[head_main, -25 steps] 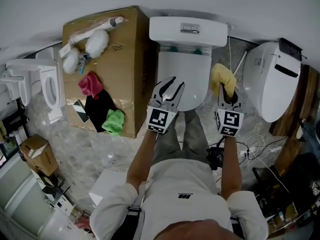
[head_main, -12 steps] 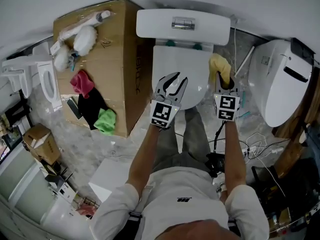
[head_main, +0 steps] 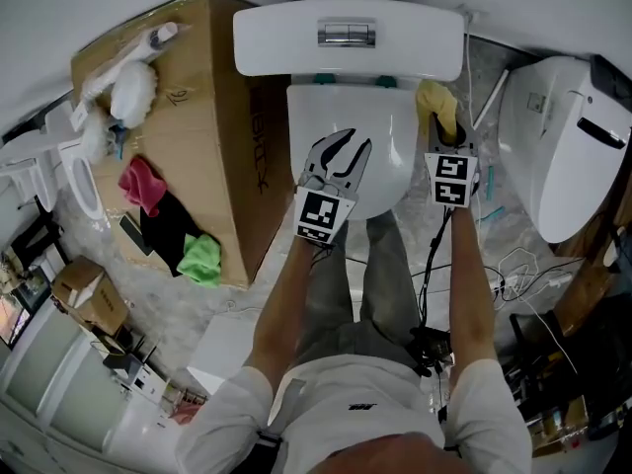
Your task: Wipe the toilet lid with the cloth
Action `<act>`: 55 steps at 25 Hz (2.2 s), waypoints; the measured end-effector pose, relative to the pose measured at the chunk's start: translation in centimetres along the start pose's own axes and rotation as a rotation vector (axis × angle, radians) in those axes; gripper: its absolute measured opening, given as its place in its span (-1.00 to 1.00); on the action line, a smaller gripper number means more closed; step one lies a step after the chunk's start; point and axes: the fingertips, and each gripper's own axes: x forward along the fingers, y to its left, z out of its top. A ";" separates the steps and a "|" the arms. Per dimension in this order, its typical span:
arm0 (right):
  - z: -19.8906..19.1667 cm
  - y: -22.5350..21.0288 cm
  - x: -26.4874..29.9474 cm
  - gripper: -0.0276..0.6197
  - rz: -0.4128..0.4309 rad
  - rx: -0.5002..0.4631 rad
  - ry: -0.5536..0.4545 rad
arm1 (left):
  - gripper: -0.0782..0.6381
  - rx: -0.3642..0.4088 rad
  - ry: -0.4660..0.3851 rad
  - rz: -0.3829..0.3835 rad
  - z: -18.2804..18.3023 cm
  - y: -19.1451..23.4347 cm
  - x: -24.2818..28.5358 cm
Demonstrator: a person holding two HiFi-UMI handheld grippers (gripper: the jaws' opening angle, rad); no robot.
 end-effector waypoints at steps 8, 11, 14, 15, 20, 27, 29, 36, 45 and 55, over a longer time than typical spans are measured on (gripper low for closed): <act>-2.6 -0.1 5.2 -0.59 -0.077 -0.083 0.087 | -0.43 -0.007 -0.014 -0.028 -3.4 2.7 1.7; -3.7 0.1 6.5 -0.59 -0.112 -0.100 0.124 | -0.43 -0.015 -0.026 -0.024 -4.3 4.1 1.5; -4.5 0.7 7.7 -0.59 -0.137 -0.142 0.158 | -0.43 -0.032 -0.043 -0.007 -5.0 5.7 0.9; -4.7 1.2 8.1 -0.59 -0.140 -0.161 0.169 | -0.43 -0.038 -0.047 -0.001 -5.2 6.3 0.6; -6.0 3.9 9.6 -0.59 -0.136 -0.236 0.218 | -0.43 -0.064 -0.058 0.014 -6.4 8.3 -1.3; -6.6 6.5 10.9 -0.59 -0.126 -0.214 0.252 | -0.43 -0.117 -0.064 0.034 -8.2 10.4 -4.0; -6.4 7.7 11.4 -0.59 -0.113 -0.217 0.256 | -0.43 -0.126 -0.062 0.040 -8.7 11.0 -4.5; -5.2 12.2 12.7 -0.59 -0.066 -0.228 0.245 | -0.43 -0.145 -0.046 0.061 -10.3 12.2 -6.2; -3.4 16.9 13.9 -0.59 0.005 -0.243 0.223 | -0.43 -0.171 -0.049 0.080 -11.1 12.9 -8.5; -1.6 23.5 15.0 -0.59 0.125 -0.290 0.181 | -0.45 -0.204 -0.041 0.138 -12.3 13.7 -11.0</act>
